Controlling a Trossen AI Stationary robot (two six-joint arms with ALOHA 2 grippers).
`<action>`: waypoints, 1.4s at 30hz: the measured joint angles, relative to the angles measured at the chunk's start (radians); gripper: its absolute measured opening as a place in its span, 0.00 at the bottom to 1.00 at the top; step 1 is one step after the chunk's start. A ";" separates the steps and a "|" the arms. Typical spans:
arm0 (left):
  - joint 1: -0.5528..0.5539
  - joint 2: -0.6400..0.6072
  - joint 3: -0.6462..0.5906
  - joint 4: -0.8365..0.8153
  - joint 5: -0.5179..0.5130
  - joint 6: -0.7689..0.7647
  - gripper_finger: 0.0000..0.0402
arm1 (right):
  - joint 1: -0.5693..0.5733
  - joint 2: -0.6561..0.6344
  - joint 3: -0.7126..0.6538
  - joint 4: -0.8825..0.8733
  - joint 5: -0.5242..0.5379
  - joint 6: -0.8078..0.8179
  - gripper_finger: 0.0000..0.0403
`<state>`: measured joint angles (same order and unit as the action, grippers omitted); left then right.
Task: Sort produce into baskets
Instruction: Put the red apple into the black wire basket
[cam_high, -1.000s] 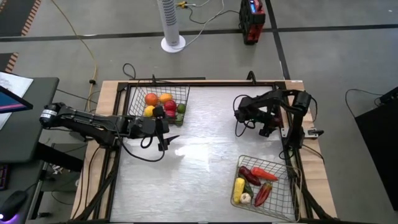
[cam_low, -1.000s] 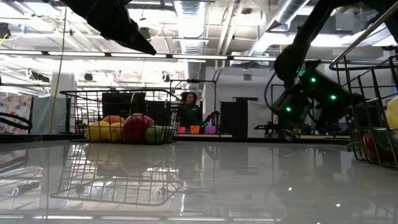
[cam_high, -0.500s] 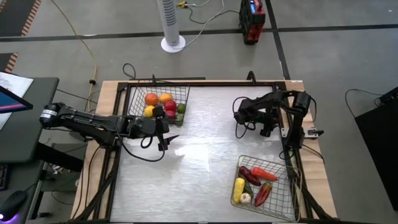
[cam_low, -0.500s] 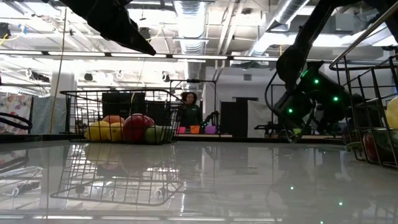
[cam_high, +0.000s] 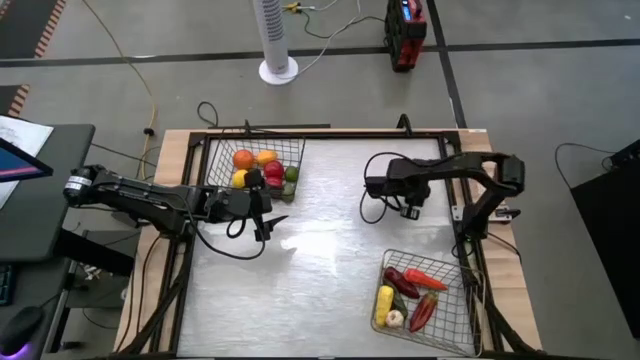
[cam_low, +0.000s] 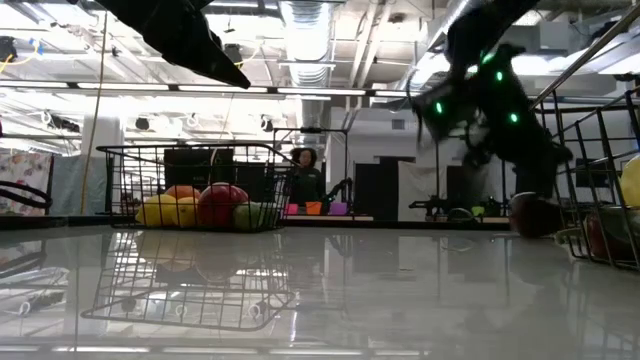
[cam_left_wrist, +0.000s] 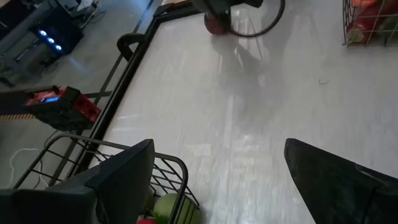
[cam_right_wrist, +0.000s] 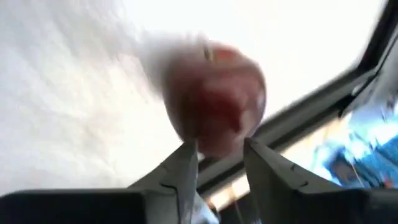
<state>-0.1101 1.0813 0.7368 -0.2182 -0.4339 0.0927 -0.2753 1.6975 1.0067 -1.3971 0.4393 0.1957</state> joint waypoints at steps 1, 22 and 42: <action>0.000 0.000 0.000 0.000 0.000 0.000 0.86 | 0.012 -0.022 0.010 0.014 -0.004 -0.007 0.41; -0.001 0.000 0.000 -0.001 0.029 -0.007 0.86 | -0.101 -0.323 -0.056 0.210 -0.229 0.169 0.87; -0.001 0.000 0.000 -0.011 0.032 -0.010 0.86 | -0.142 -0.339 -0.264 0.413 -0.131 0.248 0.92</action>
<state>-0.1108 1.0809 0.7368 -0.2291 -0.4015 0.0822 -0.4171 1.3582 0.7429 -0.9840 0.3079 0.4432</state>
